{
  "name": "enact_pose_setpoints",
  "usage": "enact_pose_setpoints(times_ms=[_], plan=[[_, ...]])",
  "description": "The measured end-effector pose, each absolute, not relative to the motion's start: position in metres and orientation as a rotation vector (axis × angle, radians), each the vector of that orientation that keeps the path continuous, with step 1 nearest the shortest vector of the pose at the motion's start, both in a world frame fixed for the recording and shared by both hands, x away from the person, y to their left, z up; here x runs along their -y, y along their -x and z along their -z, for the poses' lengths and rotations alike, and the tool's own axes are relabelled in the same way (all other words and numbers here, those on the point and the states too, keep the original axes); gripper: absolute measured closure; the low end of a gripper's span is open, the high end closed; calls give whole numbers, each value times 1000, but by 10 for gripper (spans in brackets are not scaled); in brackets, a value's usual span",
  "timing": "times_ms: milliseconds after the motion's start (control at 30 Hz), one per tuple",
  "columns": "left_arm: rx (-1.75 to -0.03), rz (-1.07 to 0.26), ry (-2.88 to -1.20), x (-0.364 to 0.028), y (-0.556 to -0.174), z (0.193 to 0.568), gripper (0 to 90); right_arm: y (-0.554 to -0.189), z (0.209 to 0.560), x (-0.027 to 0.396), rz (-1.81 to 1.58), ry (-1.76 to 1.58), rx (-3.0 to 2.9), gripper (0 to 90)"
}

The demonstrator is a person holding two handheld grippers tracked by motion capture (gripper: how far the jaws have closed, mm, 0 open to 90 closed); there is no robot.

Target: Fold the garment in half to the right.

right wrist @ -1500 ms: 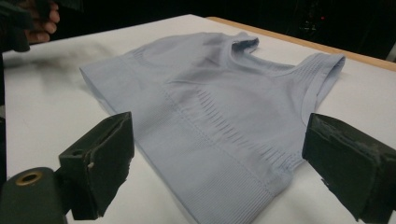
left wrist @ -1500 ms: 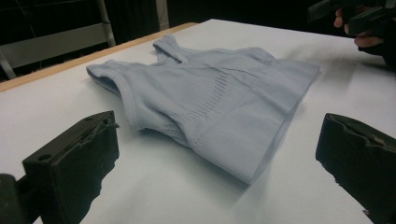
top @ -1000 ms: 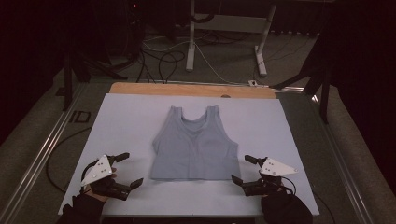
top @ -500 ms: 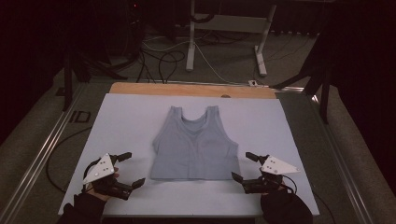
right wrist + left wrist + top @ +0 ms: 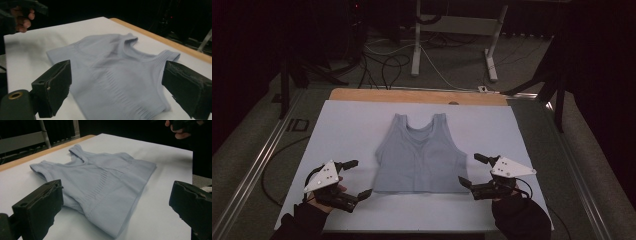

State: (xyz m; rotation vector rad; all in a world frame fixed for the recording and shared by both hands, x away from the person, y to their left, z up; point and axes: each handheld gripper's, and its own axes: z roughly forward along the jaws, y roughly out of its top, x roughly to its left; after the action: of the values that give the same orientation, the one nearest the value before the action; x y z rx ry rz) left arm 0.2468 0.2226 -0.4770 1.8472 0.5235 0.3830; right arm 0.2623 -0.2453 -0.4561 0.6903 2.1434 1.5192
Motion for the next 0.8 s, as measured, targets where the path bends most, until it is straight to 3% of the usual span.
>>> enact_pose_setpoints(times_ms=[800], plan=[[-557, -412, -1874, -206, -257, 454, 3, -314, 408, 204, -1546, -549, -2147, 91]])
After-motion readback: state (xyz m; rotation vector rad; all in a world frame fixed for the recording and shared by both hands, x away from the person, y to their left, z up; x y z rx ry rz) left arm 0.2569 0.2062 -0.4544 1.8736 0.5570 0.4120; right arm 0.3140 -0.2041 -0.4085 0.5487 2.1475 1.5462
